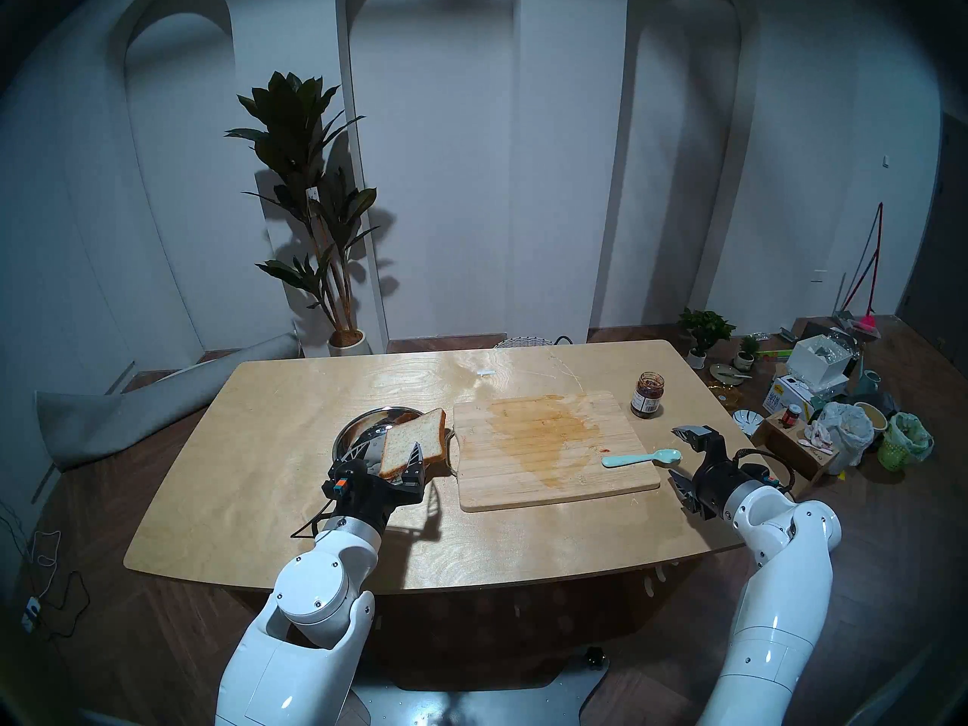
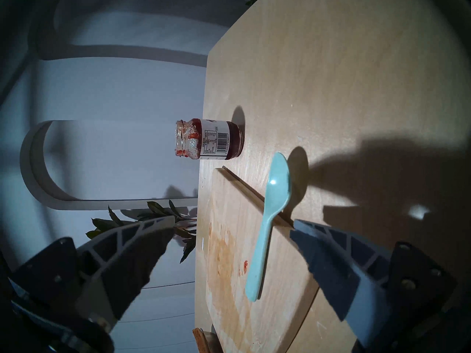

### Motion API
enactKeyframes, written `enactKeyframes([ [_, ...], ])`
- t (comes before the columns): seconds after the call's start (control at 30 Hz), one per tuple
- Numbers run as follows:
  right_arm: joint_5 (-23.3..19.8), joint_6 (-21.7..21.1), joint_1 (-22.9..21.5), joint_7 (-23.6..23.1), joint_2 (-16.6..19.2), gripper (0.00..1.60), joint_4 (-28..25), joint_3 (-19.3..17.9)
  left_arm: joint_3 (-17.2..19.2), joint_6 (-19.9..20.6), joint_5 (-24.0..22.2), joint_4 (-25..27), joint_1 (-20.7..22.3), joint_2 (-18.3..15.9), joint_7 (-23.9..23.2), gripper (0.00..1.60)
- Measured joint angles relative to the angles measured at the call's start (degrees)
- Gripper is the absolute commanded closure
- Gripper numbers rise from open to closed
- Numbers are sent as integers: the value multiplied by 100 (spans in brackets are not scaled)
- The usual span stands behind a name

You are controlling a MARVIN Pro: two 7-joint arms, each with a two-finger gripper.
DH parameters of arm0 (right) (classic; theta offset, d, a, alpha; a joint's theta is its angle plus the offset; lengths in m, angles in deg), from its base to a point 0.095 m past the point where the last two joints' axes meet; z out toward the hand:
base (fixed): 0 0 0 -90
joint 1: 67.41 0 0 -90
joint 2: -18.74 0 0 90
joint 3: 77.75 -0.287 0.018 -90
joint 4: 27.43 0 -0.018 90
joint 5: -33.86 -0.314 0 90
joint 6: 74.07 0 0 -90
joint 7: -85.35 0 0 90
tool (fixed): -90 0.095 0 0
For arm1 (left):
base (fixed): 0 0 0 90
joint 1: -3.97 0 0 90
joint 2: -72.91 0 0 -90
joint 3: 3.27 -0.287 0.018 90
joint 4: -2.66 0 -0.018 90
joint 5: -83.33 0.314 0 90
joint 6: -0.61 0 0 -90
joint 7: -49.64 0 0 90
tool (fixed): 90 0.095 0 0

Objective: Spread jam over the slice of bread with the knife

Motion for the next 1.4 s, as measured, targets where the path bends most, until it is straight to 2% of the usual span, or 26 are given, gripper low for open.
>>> enactKeyframes([
  [0.37, 243, 218, -37, -314, 15, 0, 249, 59, -22, 23, 16, -26, 43, 0, -20, 0],
  [0.83, 312, 400, -99, -479, -44, 0, 412, 141, -34, 34, 13, -33, 67, 0, 25, 0],
  [1.4, 588, 733, -271, -744, -154, 0, 616, 399, 132, 33, -121, -31, 69, -6, 9, 0],
])
